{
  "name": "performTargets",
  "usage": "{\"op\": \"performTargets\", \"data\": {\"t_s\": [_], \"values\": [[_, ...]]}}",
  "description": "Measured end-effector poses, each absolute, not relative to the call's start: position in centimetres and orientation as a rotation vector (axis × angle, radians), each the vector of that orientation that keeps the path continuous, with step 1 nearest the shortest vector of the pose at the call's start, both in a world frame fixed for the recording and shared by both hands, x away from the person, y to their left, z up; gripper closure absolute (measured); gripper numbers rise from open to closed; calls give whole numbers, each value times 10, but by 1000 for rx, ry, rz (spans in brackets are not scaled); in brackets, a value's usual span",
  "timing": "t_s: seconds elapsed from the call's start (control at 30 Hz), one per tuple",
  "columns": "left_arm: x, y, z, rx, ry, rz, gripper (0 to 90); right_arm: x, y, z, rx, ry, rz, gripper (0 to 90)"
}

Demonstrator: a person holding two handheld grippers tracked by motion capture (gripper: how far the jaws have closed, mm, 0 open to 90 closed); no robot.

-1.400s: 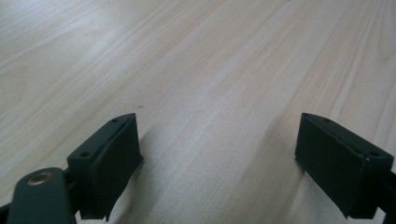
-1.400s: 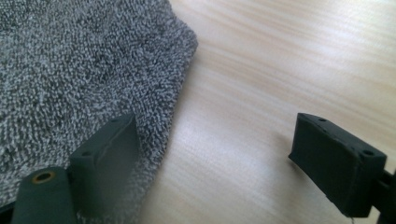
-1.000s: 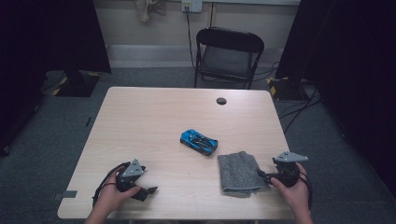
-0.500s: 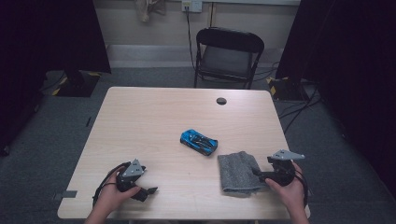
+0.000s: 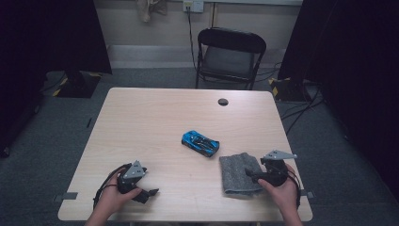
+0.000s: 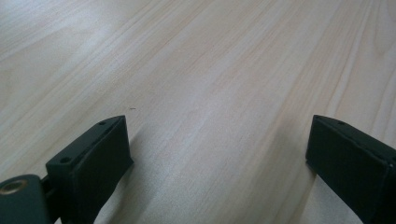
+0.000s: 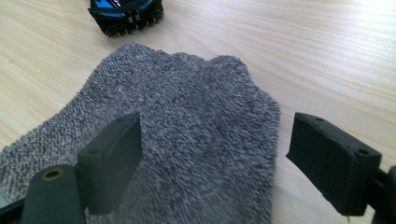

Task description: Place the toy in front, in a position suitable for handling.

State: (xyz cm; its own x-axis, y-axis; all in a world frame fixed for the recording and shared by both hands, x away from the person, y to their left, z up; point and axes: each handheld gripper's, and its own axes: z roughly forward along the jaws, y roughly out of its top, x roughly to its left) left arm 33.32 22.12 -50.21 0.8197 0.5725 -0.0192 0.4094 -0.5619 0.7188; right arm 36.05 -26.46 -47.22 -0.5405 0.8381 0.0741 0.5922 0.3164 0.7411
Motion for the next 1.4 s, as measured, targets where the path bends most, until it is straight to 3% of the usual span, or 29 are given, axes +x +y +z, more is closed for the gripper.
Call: {"op": "performTargets", "data": {"t_s": [0.47,0.9,1.03,1.2,1.4], "values": [[333,221,-502,2245,716,279,57,359,-225,-477,1235,2297,1007,173],[333,221,-502,2245,716,279,57,359,-217,-490,1231,2308,912,174],[333,221,-502,2245,716,279,57,358,-217,-492,1248,2292,915,210],[333,221,-502,2245,715,279,57,357,-214,-490,1203,2328,911,342],[333,221,-502,2245,715,280,57,356,-214,-490,1202,2332,927,407]]}}
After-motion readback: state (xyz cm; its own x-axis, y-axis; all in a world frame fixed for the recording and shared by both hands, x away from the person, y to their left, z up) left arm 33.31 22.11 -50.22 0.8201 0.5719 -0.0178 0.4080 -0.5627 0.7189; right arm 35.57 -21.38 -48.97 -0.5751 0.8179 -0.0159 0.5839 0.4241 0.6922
